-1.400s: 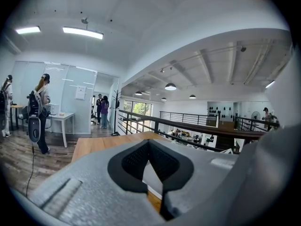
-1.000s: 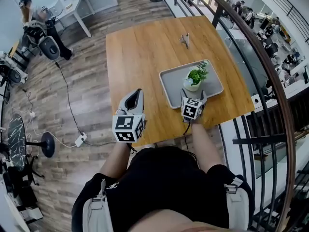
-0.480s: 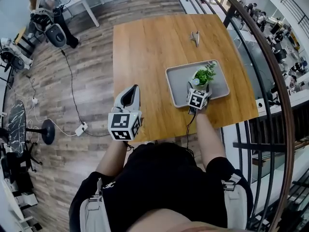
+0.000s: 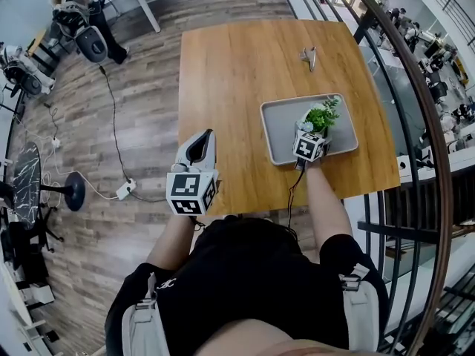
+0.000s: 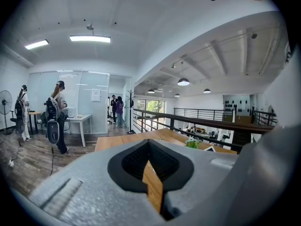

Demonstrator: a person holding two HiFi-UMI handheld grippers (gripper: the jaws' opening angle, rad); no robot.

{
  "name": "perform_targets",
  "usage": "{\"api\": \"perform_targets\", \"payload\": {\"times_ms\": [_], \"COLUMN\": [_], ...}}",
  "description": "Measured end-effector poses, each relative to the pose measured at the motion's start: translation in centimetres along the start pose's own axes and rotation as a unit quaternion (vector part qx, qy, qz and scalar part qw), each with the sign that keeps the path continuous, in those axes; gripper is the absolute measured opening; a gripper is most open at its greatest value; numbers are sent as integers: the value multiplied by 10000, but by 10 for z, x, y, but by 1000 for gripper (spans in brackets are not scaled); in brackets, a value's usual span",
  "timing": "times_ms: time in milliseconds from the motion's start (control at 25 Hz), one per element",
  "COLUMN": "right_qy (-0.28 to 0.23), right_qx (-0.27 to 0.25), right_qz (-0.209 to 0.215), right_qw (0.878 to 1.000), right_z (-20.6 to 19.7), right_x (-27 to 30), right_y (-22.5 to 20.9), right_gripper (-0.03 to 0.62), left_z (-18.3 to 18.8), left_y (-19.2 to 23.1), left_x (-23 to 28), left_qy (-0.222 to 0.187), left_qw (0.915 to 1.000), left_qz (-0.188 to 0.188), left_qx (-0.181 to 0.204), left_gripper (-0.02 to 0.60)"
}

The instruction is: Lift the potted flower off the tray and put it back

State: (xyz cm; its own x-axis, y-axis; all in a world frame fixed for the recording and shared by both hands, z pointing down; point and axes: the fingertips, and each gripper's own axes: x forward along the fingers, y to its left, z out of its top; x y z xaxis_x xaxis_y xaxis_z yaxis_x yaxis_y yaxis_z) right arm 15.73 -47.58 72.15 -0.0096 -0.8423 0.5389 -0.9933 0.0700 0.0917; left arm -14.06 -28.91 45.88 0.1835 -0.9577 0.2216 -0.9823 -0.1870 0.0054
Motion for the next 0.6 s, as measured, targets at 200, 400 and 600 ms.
{"api": "perform_targets", "payload": {"times_ms": [200, 400, 600], "right_qy": [146, 52, 394], "right_qx": [-12, -62, -250], "right_qz": [3, 97, 446], "right_qw": [9999, 9999, 9979], "right_z": [-2, -13, -18], "right_x": [12, 14, 13], "right_y": [-4, -4, -3], "right_gripper": [488, 489, 488], "left_z": [3, 2, 0], "left_y": [4, 8, 13], "left_x": [1, -4, -7], "left_qy": [0, -20, -32], "left_qw": [10000, 9999, 9998], "left_qz": [69, 148, 187], "left_qx": [23, -1, -24], "left_gripper": [12, 12, 12]}}
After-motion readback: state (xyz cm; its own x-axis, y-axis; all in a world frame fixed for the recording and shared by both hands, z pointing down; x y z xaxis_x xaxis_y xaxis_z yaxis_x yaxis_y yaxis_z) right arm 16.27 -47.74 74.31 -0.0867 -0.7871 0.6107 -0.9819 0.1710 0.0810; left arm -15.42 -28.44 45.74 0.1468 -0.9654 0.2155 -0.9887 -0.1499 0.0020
